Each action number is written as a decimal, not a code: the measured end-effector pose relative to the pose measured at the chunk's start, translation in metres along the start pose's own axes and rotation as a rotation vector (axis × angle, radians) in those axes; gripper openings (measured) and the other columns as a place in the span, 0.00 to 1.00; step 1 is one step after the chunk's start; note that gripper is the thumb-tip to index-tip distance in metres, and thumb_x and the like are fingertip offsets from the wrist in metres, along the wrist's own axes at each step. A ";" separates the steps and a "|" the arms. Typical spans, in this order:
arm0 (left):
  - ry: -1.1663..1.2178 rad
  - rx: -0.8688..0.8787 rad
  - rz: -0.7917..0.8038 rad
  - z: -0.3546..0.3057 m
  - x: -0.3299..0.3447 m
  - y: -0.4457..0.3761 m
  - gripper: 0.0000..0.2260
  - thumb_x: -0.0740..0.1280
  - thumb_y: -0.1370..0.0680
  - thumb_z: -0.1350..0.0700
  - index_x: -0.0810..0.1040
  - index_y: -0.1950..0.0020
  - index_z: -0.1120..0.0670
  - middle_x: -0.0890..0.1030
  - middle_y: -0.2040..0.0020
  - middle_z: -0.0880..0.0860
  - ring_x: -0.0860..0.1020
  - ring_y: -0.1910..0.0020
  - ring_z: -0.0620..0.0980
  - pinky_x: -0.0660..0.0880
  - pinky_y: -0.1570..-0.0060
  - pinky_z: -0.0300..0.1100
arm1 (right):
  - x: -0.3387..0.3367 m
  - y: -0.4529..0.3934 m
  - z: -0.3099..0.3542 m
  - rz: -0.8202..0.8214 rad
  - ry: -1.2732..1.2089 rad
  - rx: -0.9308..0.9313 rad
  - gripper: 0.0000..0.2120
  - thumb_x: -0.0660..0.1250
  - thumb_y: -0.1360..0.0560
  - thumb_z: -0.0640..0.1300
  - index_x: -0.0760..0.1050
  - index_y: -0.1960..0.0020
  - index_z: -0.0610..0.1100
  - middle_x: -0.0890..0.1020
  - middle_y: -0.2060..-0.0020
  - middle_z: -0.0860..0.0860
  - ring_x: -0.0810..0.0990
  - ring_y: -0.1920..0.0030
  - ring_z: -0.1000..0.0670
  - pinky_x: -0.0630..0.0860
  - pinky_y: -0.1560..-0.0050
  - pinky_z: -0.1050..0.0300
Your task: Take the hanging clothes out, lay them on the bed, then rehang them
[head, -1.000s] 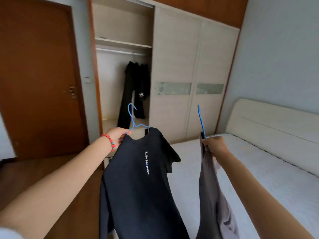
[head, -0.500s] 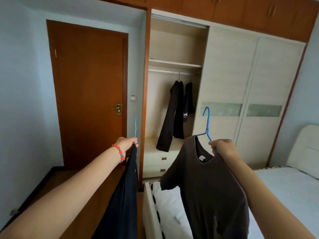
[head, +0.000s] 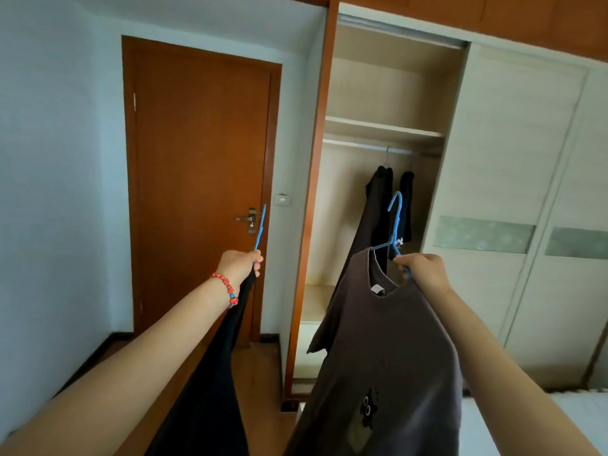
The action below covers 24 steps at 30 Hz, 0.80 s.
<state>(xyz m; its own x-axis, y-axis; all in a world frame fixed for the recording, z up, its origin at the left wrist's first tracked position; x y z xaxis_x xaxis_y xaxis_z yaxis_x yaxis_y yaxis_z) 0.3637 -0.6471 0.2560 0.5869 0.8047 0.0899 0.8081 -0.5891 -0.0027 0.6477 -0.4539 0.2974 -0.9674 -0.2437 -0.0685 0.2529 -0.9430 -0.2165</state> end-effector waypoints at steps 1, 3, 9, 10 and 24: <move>0.013 0.009 -0.001 -0.007 0.005 -0.018 0.05 0.63 0.23 0.61 0.77 0.55 0.61 0.72 0.69 0.54 0.70 0.71 0.48 0.71 0.71 0.35 | 0.011 -0.021 0.001 0.009 -0.001 0.001 0.11 0.66 0.30 0.32 0.72 0.70 0.37 0.68 0.88 0.53 0.65 0.85 0.57 0.62 0.82 0.69; 0.039 0.026 0.000 -0.019 0.016 -0.053 0.05 0.63 0.23 0.62 0.76 0.54 0.62 0.72 0.70 0.54 0.69 0.71 0.48 0.71 0.71 0.36 | 0.030 -0.063 0.001 0.026 0.011 0.001 0.14 0.67 0.30 0.33 0.70 0.73 0.37 0.69 0.85 0.50 0.67 0.80 0.52 0.65 0.78 0.65; 0.040 0.089 0.047 -0.049 0.059 -0.158 0.12 0.62 0.22 0.60 0.76 0.65 0.62 0.71 0.86 0.47 0.69 0.84 0.41 0.72 0.71 0.36 | 0.080 -0.165 -0.002 0.048 0.016 -0.007 0.08 0.67 0.28 0.35 0.74 0.65 0.34 0.69 0.74 0.43 0.66 0.76 0.49 0.65 0.70 0.58; 0.044 0.095 0.062 -0.051 0.068 -0.174 0.12 0.62 0.22 0.61 0.75 0.65 0.62 0.71 0.86 0.47 0.69 0.85 0.41 0.72 0.70 0.37 | 0.088 -0.180 -0.004 0.049 0.019 -0.009 0.07 0.66 0.28 0.35 0.74 0.64 0.34 0.69 0.74 0.43 0.66 0.76 0.50 0.65 0.71 0.58; 0.064 0.115 0.394 -0.061 0.236 -0.438 0.13 0.63 0.26 0.61 0.74 0.72 0.58 0.75 0.73 0.53 0.72 0.75 0.47 0.70 0.74 0.33 | 0.168 -0.397 -0.027 -0.131 0.023 -0.012 0.08 0.66 0.29 0.32 0.74 0.67 0.35 0.70 0.77 0.44 0.67 0.82 0.54 0.66 0.79 0.68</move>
<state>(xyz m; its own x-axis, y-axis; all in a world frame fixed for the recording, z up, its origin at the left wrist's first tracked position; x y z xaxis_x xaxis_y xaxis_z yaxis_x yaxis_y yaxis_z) 0.1451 -0.2036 0.3387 0.8513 0.5106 0.1212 0.5244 -0.8364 -0.1598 0.3854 -0.1142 0.3459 -0.9917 -0.1130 -0.0610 0.1244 -0.9636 -0.2367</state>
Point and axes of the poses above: each hand's wrist, its own y-axis away from the middle knuckle, its own x-axis out of the palm, z = x × y, the point moved 8 cm from there along -y, towards the middle knuckle
